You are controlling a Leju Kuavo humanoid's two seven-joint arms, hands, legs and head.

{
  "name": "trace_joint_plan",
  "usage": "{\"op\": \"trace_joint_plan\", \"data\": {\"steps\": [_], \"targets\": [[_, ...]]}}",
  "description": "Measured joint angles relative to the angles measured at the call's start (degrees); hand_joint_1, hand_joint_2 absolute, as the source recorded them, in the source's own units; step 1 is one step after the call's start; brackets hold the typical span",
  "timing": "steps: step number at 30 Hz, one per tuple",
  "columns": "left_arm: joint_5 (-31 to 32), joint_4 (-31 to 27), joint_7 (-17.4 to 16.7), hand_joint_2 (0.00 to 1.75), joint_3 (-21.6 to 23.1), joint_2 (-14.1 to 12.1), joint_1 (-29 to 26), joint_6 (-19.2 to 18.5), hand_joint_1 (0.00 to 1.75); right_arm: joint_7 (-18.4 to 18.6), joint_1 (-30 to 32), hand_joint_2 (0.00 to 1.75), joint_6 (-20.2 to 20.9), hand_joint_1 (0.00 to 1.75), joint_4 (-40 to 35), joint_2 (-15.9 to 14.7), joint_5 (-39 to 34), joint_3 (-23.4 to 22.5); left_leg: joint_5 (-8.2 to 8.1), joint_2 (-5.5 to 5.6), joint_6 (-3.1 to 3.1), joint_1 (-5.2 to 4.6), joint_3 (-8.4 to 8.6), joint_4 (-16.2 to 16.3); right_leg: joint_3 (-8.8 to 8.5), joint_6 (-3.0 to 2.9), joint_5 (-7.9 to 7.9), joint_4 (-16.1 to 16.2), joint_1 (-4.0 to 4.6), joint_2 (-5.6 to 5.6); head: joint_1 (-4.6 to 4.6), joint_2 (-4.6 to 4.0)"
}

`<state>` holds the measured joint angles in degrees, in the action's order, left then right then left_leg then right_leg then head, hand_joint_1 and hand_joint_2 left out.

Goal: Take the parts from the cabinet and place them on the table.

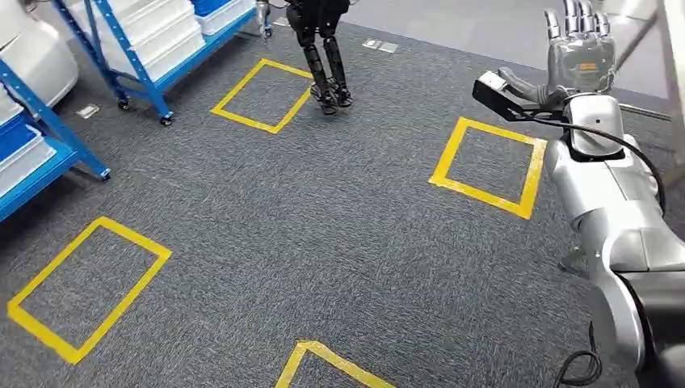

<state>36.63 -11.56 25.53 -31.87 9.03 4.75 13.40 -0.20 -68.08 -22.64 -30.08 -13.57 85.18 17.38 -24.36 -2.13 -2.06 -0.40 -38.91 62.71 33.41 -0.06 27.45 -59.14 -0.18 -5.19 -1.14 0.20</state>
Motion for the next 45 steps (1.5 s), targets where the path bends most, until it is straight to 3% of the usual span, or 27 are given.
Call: {"op": "trace_joint_plan", "data": {"steps": [1, 5, 6, 7, 8, 10, 12, 13, 15, 16, 17, 20, 21, 23, 25, 27, 29, 31, 32, 33, 36, 38, 39, 40, 41, 43, 45], "targets": [[0.04, -0.02, 0.02, 0.00, -0.07, -0.09, 0.14, 0.00, 0.00, -0.11, -0.07, 0.00, -0.04, 0.00, 0.00, 0.02, 0.02, 0.02, -0.61, -3.94, -0.68, -0.96, 1.70, -3.13, -0.12, 0.13, 0.20, 0.06, 0.13, -0.62, 0.04, 0.00], [0.15, -0.02, 0.13, 0.00, -0.24, -0.13, 0.25, 0.04, 0.00, -0.33, -0.19, 0.00, -0.39, 0.00, 0.02, 0.48, 0.06, 0.15, -0.07, -0.78, -1.42, -1.36, 1.61, -3.88, -0.70, 0.68, 0.43, 0.61, 0.50, -3.25, 0.04, 0.00], [0.26, -0.04, 0.13, 0.00, -0.29, -0.11, 0.23, 0.07, 0.00, -0.33, -0.23, 0.00, -0.50, 0.00, -0.11, 0.52, 0.06, 0.15, 0.59, -0.15, -1.92, -0.58, 2.60, -5.06, -0.61, 1.14, 0.88, 0.49, 0.89, -2.66, 0.17, 0.00], [0.37, -0.02, 0.15, 0.00, -0.31, 0.02, 0.24, 0.07, 0.00, -0.35, -0.37, 0.00, -0.81, 0.00, -0.11, 0.35, 0.06, 0.17, 0.89, 0.49, -1.95, -0.58, 3.01, -5.62, -0.32, 1.21, 1.47, -0.76, 0.32, 1.16, 0.20, -0.02], [0.39, -0.02, 0.15, 0.00, -0.35, -0.06, 0.35, 0.07, 0.00, -0.44, -0.46, 0.00, -1.02, 0.00, -0.09, 0.33, 0.11, 0.24, 1.06, 1.03, -2.23, -0.45, 3.04, -5.65, 1.01, 0.90, 2.82, -3.67, 0.17, 3.48, 0.06, 0.00], [0.41, -0.04, 0.17, 0.00, -0.37, -0.07, 0.74, 0.09, 0.00, -0.41, -0.18, 0.00, -1.09, 0.00, 0.06, -0.33, 0.13, 0.28, 1.07, 3.02, -2.23, -0.24, 3.04, -5.64, 5.97, 0.69, 6.48, -13.50, -0.18, 4.88, 0.35, 0.00], [0.39, -0.02, 0.15, 0.00, -0.39, -0.02, 0.60, 0.05, 0.00, -0.44, 0.25, 0.00, -1.11, 0.00, 0.15, -0.37, 0.13, 0.31, 1.08, 4.96, -2.20, -0.11, 3.06, -5.57, 8.99, 1.50, 6.95, -17.94, -0.42, 4.98, 0.33, 0.00], [0.42, -0.02, 0.15, 0.00, -0.39, 0.00, 0.50, 0.02, 0.00, -0.44, 0.26, 0.00, -1.14, 0.00, 0.13, -0.33, 0.13, 0.35, 1.08, 5.81, -2.14, -0.01, 3.06, -5.45, 8.29, 2.19, 5.52, -15.71, -0.62, 4.99, 0.30, 0.00], [0.42, -0.02, 0.15, 0.00, -0.42, 0.09, 0.47, 0.02, 0.00, -0.44, 0.12, 0.00, -1.16, 0.00, 0.13, -0.35, 0.13, 0.35, 0.79, 7.63, -1.66, 0.43, 3.06, -4.84, 3.71, 3.84, 0.65, -5.51, -1.26, 5.82, 0.33, 0.00], [0.41, -0.02, 0.15, 0.00, -0.44, 0.05, 0.47, 0.02, 0.00, -0.44, 0.12, 0.00, -1.16, 0.00, 0.13, -0.39, 0.13, 0.35, 0.47, 8.53, -1.17, 0.53, 2.75, -4.34, 1.47, 4.44, -1.06, -0.47, -1.97, 8.42, 0.39, 0.00], [0.42, -0.04, 0.15, 0.00, -0.50, -0.02, 0.51, 0.02, 0.00, -0.44, 0.07, 0.00, -1.25, 0.00, 0.22, -0.39, 0.13, 0.39, 0.25, 9.24, -0.67, 0.34, 2.27, -3.82, 0.92, 3.81, -0.69, -0.13, -1.57, 8.99, 0.55, 0.00], [0.42, -0.02, 0.15, 0.00, -0.61, 0.02, 0.03, 0.04, 0.00, -0.44, 0.22, 0.00, -1.27, 0.00, 0.22, 0.08, 0.22, 0.50, 0.86, 10.74, 0.28, 0.68, 1.77, -4.31, 1.03, 2.35, -0.95, -0.16, -1.06, 7.05, 0.39, 0.00], [0.41, -0.02, 0.15, 0.00, -0.64, -0.22, -0.07, 0.04, 0.00, -0.44, 0.05, 0.00, -1.27, 0.00, 0.22, 0.44, 0.22, 0.55, 0.75, 11.13, 0.48, 0.70, 1.50, -4.13, 0.96, 1.75, -1.23, 0.13, -1.82, 6.25, 0.37, 0.00], [0.41, -0.02, 0.15, 0.00, -0.64, -0.04, 0.00, 0.02, 0.00, -0.44, -0.21, 0.00, -1.27, 0.00, 0.22, 0.55, 0.15, 0.55, -2.13, 4.65, 1.19, 0.26, -0.25, -0.08, 0.77, 0.77, -1.13, 0.18, -1.48, 5.08, -0.46, 0.00], [0.42, -0.02, 0.09, 0.00, -0.63, -0.07, 0.09, 0.00, 0.00, -0.44, -0.20, 0.00, -1.25, 0.00, 0.24, 0.50, 0.00, 0.52, -5.93, 2.57, 1.47, 0.64, -4.23, 8.01, 0.75, 0.54, -0.98, 0.16, -1.11, 3.95, -0.46, -0.02], [0.50, 0.00, -0.06, 0.00, -0.63, 0.04, 0.05, -0.04, 0.00, -0.46, -0.12, 0.00, -1.27, 0.00, 0.31, 0.48, -0.05, 0.55, -7.57, 2.27, 1.55, 0.67, -7.13, 13.46, 0.76, 0.36, -0.86, 0.15, -0.93, 2.87, -0.55, 0.00], [0.52, 0.00, -0.13, 0.00, -0.64, 0.04, 0.05, -0.04, 0.00, -0.57, -0.01, 0.00, -1.25, 0.00, 0.31, 0.57, -0.05, 0.55, -4.89, 2.25, 1.27, 0.64, -5.86, 10.53, 0.65, 0.19, -0.70, 0.14, -0.74, 1.47, -0.53, 0.00], [0.57, 0.00, -0.13, 0.00, -0.64, 0.02, 0.05, -0.04, 0.00, -0.63, -0.07, 0.00, -1.27, 0.00, 0.31, 0.59, 0.00, 0.55, -1.10, 1.40, 0.64, 0.45, -1.42, 2.44, 0.37, 0.03, -0.53, 0.15, -0.53, 0.39, -0.50, 0.00], [0.66, 0.00, -0.13, 0.00, -0.63, 0.00, 0.07, -0.04, 0.00, -0.70, -0.14, 0.00, -1.31, 0.00, 0.31, 0.59, 0.02, 0.55, 0.48, -0.15, 0.11, 0.19, 1.09, -1.77, 0.16, 0.10, -0.34, 0.17, -0.46, -0.13, -0.55, 0.00], [0.68, 0.00, -0.13, 0.00, -0.63, -0.02, 0.18, -0.04, 0.00, -0.70, -0.17, 0.00, -1.35, 0.00, 0.31, 0.55, 0.00, 0.55, -0.34, -2.53, -0.14, -0.50, 2.03, -3.75, 0.03, 0.12, -0.32, 0.27, -0.34, -0.60, -0.50, 0.00], [0.83, -0.02, -0.13, 0.00, -0.64, -0.04, 0.33, -0.07, 0.00, -0.76, -0.03, 0.00, -1.42, 0.00, 0.31, 0.33, 0.00, 0.55, -0.16, -0.81, -0.42, -0.81, 1.88, -4.00, -0.22, 0.80, 0.03, 0.53, 0.01, -2.23, -0.42, 0.00], [1.09, -0.04, -0.13, 0.00, -0.64, -0.04, 0.28, -0.15, 0.00, -0.94, 0.16, 0.00, -1.57, 0.00, 0.15, 0.39, 0.00, 0.57, 0.51, 0.75, -1.18, -0.52, 3.07, -5.35, -0.97, 1.45, 0.29, 1.19, 0.71, -3.38, -0.38, 0.00], [1.14, -0.02, -0.13, 0.00, -0.64, 0.02, 0.16, -0.20, 0.00, -0.94, 0.19, 0.00, -1.64, 0.00, 0.13, 0.00, -0.02, 0.55, 0.79, 1.03, -1.27, -0.03, 3.51, -5.86, -0.60, 1.59, 0.67, 0.38, 0.32, -1.42, -0.09, 0.00], [1.25, -0.02, -0.15, 0.00, -0.64, 0.07, 0.31, -0.28, 0.00, -1.35, 0.09, 0.00, -1.88, 0.00, 0.13, -0.26, -0.28, 0.61, 1.11, 1.89, -1.76, 0.05, 3.82, -6.32, 0.59, 1.20, 2.36, -3.03, 0.01, 2.46, -0.40, 0.00], [1.40, -0.04, -0.15, 0.00, -0.61, 0.04, 0.56, -0.44, 0.00, -1.64, 0.23, 0.00, -1.97, 0.00, 0.13, -0.81, -0.48, 0.61, 1.10, 2.65, -1.77, 0.11, 3.82, -6.33, 2.69, 0.92, 3.98, -7.30, -0.16, 3.97, -0.09, 0.00], [1.77, -0.04, -0.18, 0.00, -0.59, 0.11, 0.85, -0.74, 0.00, -2.90, 1.08, 0.00, -1.92, 0.00, 0.24, -1.83, -1.42, 0.61, 1.08, 4.77, -1.78, 0.20, 3.81, -6.31, 7.85, 1.04, 6.79, -16.40, -0.33, 4.90, -0.02, 0.00], [1.86, -0.02, -0.28, 0.00, -0.59, 0.15, 0.76, -0.92, 0.00, -3.93, 1.93, 0.00, -1.82, 0.00, 0.22, -1.90, -2.06, 0.63, 1.02, 6.45, -1.68, 0.23, 3.98, -6.24, 8.17, 1.98, 5.15, -15.23, -0.45, 4.99, -0.05, 0.00]]}}
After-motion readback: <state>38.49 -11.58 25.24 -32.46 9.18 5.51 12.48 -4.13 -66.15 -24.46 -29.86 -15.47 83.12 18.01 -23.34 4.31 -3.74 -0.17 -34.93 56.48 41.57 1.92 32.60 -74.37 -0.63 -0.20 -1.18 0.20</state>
